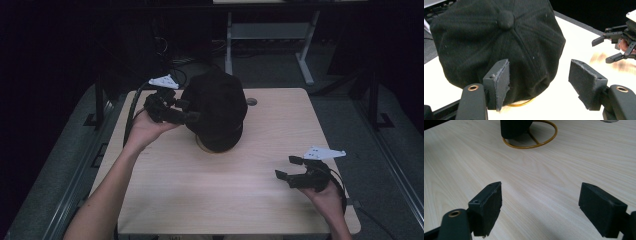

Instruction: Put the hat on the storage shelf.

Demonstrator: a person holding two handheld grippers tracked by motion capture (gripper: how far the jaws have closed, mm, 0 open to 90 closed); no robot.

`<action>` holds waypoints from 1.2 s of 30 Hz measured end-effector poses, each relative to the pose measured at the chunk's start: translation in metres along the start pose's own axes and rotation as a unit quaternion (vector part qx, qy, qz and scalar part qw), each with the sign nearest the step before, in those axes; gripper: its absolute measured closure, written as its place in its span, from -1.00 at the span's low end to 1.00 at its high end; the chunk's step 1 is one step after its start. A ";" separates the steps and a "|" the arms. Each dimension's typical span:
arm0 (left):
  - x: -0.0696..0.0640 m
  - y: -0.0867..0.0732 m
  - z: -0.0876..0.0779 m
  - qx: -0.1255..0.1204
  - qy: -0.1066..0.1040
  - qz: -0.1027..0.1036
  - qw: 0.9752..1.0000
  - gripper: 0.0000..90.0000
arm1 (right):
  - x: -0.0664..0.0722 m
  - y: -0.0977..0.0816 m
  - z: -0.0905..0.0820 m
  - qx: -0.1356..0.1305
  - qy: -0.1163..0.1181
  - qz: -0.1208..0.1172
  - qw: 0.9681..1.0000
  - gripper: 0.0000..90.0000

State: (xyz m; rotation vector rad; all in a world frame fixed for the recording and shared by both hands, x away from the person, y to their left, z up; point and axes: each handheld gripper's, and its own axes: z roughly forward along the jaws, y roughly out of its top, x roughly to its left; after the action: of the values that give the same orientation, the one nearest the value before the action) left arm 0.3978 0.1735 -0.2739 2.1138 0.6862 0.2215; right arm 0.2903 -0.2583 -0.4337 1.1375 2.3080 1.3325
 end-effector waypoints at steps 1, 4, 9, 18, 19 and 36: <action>0.000 -0.002 0.000 0.001 0.001 0.000 1.000 -0.28 | 0.000 0.000 0.000 0.000 0.000 -0.001 1.000 -0.59; -0.001 -0.008 0.001 0.002 0.002 -0.003 1.000 -0.28 | 0.000 0.000 0.000 -0.001 -0.001 0.001 1.000 -0.59; -0.001 -0.016 0.003 -0.001 0.001 -0.005 1.000 -0.28 | 0.000 0.000 0.000 -0.001 -0.002 0.001 1.000 -0.59; -0.005 -0.027 0.001 -0.006 -0.001 -0.008 1.000 -0.28 | 0.000 0.000 0.000 0.003 0.000 -0.002 1.000 -0.59; -0.005 -0.028 0.001 -0.006 0.000 -0.005 1.000 -0.28 | 0.000 0.000 0.000 0.003 -0.001 -0.001 1.000 -0.59; -0.009 -0.049 -0.001 -0.004 0.001 -0.007 1.000 -0.31 | -0.001 -0.002 -0.001 0.004 0.001 0.001 1.000 -0.60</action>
State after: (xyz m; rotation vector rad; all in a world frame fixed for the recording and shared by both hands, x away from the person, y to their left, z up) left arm 0.3708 0.1919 -0.3113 2.1011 0.7005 0.2193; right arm 0.2898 -0.2600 -0.4348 1.1427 2.3161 1.3260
